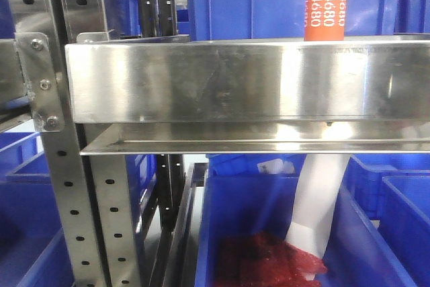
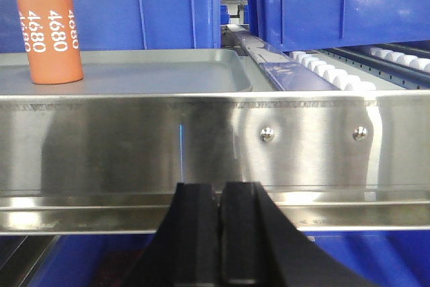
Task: Grab orange capacitor from left shelf to right conveyor
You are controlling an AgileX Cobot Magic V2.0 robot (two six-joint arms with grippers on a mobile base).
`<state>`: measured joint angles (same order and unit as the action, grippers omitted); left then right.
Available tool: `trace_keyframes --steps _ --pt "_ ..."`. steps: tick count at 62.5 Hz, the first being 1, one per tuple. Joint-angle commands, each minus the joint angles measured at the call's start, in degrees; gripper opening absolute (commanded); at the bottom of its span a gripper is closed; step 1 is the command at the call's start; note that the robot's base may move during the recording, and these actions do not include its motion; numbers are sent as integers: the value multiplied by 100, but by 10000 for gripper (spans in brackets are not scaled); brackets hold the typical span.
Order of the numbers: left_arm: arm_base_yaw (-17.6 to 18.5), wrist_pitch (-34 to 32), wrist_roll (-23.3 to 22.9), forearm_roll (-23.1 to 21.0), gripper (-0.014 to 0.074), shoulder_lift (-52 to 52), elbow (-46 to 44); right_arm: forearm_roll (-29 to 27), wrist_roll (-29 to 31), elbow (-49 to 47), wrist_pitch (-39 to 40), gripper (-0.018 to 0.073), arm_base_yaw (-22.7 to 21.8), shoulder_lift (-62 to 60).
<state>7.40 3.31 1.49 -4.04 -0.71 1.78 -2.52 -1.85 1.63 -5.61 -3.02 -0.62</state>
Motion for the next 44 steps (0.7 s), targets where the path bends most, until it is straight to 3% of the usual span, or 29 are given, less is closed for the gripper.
trace_keyframes --steps 1,44 --pt "34 -514 -9 -20 -127 -67 -26 0 20 -26 510 57 -32 -80" --pt "34 -514 -9 -20 -127 -67 -26 0 20 -26 561 57 -32 -75"
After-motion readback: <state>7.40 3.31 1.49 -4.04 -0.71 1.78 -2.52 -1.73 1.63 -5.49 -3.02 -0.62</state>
